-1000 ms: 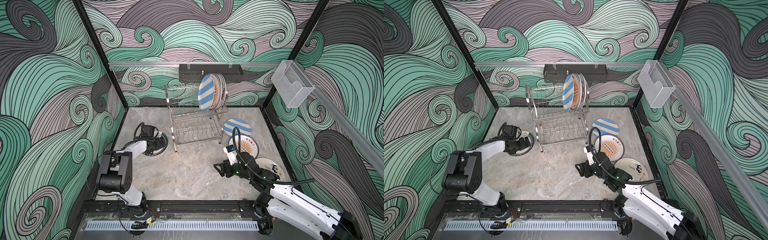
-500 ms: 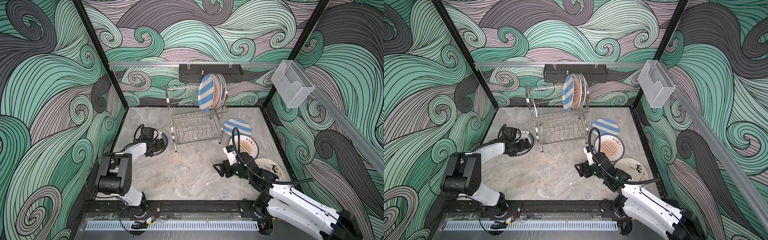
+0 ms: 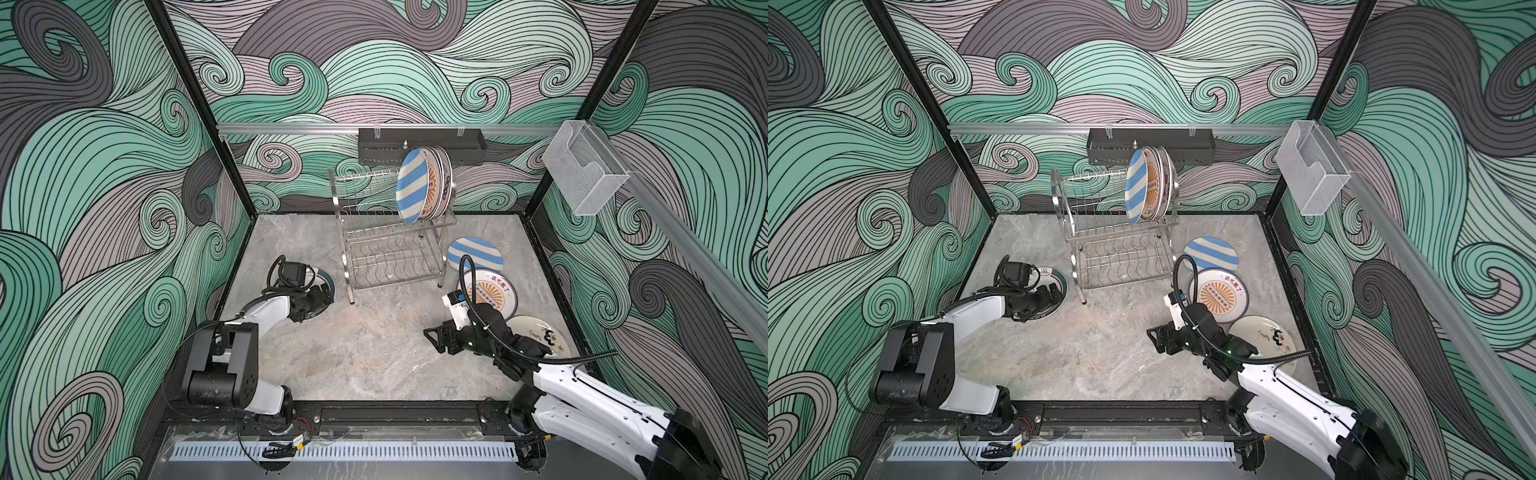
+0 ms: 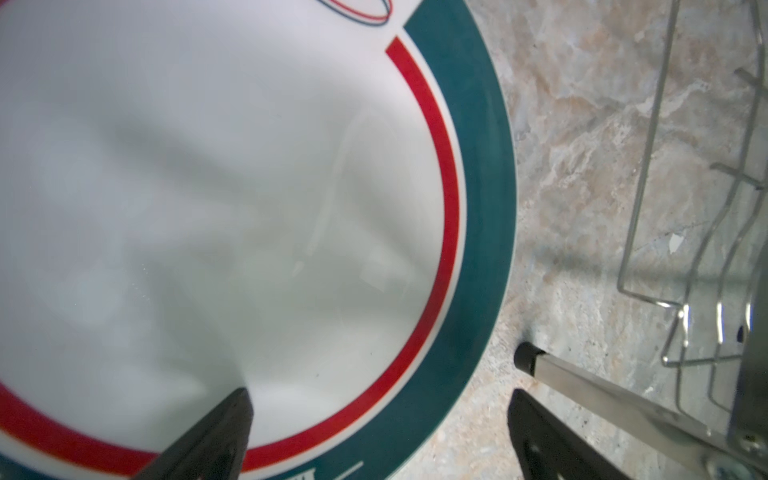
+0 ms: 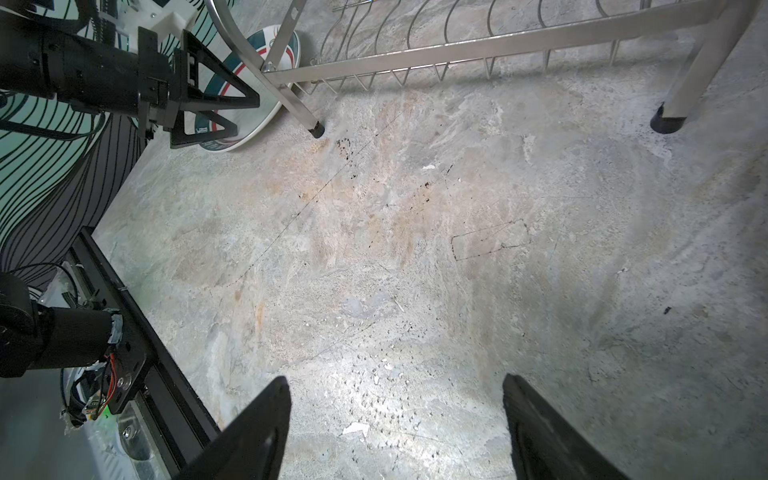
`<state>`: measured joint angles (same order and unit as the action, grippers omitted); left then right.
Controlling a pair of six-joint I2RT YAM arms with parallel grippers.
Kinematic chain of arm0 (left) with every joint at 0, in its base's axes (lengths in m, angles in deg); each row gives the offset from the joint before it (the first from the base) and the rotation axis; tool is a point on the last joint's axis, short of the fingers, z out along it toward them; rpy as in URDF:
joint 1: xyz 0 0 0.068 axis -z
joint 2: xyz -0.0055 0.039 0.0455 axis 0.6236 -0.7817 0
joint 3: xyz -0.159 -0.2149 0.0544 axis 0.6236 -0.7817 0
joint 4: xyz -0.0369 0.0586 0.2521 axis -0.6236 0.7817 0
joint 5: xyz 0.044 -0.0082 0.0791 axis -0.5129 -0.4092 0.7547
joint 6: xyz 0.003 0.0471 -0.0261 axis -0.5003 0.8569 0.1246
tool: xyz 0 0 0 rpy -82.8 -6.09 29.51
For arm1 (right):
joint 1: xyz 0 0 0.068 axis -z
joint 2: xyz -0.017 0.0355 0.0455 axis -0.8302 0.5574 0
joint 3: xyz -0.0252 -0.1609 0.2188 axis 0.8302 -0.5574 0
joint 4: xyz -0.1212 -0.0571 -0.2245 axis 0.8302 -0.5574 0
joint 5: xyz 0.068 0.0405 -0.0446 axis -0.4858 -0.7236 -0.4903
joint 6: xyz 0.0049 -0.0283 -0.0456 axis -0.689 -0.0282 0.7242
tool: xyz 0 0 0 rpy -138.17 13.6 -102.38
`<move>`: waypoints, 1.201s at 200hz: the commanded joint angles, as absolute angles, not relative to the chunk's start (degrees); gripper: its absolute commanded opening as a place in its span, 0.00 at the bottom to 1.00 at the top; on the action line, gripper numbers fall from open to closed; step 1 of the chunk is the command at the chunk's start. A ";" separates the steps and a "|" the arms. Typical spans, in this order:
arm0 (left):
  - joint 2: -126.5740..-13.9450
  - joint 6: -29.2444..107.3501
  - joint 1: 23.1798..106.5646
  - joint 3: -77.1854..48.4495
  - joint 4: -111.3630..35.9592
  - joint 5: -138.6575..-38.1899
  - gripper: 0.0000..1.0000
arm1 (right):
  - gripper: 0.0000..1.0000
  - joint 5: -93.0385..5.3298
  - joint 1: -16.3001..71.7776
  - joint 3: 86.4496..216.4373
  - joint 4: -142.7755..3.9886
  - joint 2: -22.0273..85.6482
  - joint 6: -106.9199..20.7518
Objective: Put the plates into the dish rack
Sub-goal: 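Move the left gripper over the green-rimmed white plate's edge, then drag the green-rimmed plate toward the right gripper with the left while the right approaches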
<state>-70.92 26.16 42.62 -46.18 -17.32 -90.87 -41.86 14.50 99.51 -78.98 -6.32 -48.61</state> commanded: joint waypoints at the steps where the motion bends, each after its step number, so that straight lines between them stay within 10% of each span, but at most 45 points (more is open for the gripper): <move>1: -70.83 22.35 44.03 -49.70 -9.47 -95.74 0.99 | 0.80 -42.84 14.37 99.92 -77.61 -5.60 -48.77; 100: -62.97 17.35 58.63 -52.49 -4.36 -95.97 0.99 | 0.81 -45.15 14.97 102.32 -74.88 0.84 -47.27; 240: -59.04 19.01 58.80 -51.52 -1.75 -91.40 0.99 | 0.82 -47.32 15.03 103.61 -74.07 3.93 -47.83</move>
<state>-59.58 18.99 58.59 -51.91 -4.53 -92.96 -46.27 14.89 102.18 -75.13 3.30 -48.15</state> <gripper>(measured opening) 0.986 0.819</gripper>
